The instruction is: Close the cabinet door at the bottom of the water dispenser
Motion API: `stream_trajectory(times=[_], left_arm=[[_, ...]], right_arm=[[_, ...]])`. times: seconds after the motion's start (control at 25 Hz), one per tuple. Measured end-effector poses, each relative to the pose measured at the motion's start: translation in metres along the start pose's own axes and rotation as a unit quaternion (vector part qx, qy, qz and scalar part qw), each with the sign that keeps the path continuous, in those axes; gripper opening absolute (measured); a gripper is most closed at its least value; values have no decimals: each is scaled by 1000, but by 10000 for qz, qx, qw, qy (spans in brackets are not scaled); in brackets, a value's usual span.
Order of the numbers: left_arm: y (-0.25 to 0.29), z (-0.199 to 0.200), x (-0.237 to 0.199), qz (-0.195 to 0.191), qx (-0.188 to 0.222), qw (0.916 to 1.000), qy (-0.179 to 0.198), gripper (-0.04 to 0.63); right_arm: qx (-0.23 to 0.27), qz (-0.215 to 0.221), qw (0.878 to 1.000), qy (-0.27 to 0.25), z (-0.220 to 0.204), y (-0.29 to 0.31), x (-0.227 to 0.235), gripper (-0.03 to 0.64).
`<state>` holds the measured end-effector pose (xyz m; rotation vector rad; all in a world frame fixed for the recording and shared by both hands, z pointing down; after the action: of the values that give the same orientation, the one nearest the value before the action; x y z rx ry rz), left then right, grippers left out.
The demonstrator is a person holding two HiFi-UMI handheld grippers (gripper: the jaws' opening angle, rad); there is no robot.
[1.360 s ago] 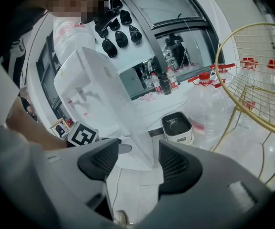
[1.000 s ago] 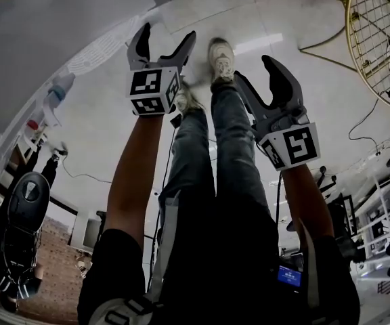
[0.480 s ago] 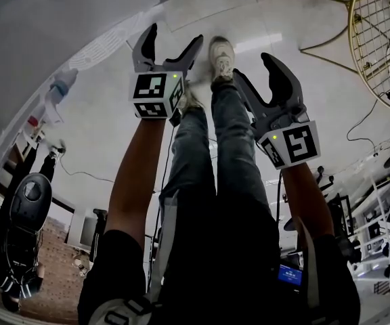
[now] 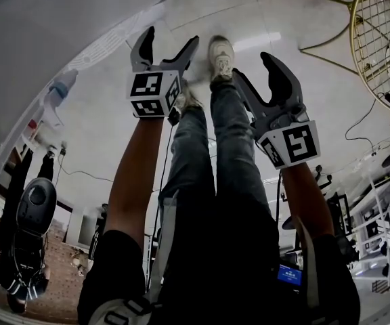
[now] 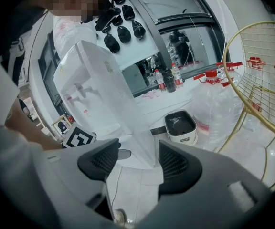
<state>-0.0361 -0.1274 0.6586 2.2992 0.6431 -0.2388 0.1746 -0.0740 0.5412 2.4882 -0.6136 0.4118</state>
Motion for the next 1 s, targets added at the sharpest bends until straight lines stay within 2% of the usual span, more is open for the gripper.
stream_trajectory(times=[1.0], left_arm=[[21,18,-13,116,-54,9999,-25,442]], right_arm=[[-1,57,10000,-9,24,24,16,261]])
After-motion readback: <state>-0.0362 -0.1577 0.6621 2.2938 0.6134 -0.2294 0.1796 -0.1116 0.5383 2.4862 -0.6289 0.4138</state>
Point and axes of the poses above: the fingertips, and each gripper's own axes: y forward along the fingers, x to its right, z out of its top, the point moved 8 cm from there along -y, backward along the fingers, and after that the axes turned 9 degrees about x, right-handed, at the moved point
